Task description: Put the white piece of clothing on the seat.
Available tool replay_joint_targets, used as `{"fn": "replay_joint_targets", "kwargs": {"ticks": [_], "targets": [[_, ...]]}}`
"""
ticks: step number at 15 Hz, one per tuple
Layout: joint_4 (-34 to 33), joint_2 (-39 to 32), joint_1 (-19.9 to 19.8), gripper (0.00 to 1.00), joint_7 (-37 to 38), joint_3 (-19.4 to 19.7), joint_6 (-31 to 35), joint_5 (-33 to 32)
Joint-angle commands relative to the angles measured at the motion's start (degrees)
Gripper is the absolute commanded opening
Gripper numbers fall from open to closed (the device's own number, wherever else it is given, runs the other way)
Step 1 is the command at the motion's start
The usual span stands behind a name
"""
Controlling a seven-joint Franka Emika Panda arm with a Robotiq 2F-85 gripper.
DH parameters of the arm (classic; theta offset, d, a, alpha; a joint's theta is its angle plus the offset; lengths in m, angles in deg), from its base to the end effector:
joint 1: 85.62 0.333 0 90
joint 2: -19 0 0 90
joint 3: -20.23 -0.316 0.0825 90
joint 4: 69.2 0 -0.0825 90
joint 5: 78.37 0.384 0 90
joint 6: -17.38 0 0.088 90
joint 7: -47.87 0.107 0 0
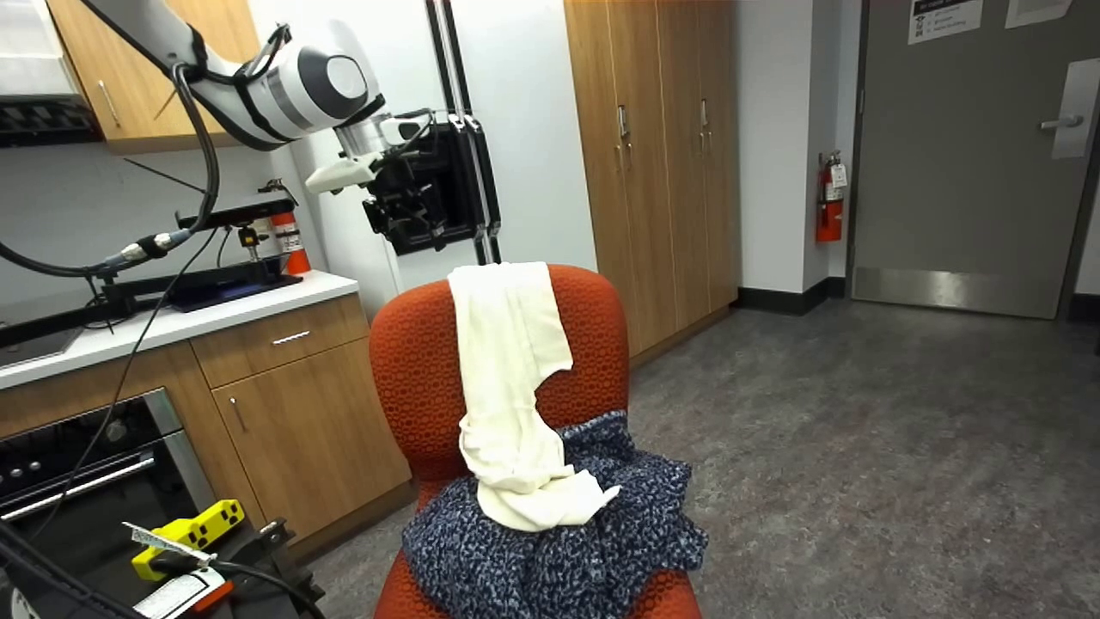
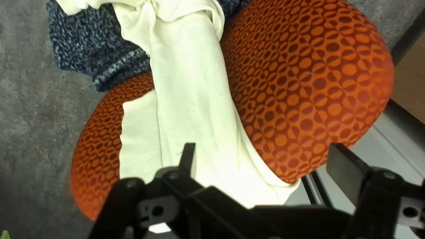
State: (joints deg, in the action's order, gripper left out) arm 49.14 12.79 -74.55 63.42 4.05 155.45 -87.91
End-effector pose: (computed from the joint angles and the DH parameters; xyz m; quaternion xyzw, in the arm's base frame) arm 0.5260 0.2662 0.4075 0.9798 0.1528 0.1293 0.0006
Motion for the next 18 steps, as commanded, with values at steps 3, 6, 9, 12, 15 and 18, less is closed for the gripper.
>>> {"fn": "replay_joint_targets", "kwargs": {"ticks": [3, 6, 9, 12, 15, 18], "targets": [[-12.26, -10.25, 2.81, 1.00, -5.55, 2.74, 1.53, -3.59], [-17.22, -14.68, 4.79, 1.00, -6.46, 4.11, 1.50, -6.41], [-20.77, -18.92, 6.64, 1.00, -6.93, 5.68, 1.77, -9.03], [-24.07, -22.69, 8.79, 1.00, -6.67, 7.31, 1.26, -11.15], [-26.94, -25.49, 10.78, 1.00, -6.43, 8.65, 0.57, -12.32], [-29.12, -27.32, 12.14, 0.75, -6.65, 9.65, 0.32, -12.54]]}}
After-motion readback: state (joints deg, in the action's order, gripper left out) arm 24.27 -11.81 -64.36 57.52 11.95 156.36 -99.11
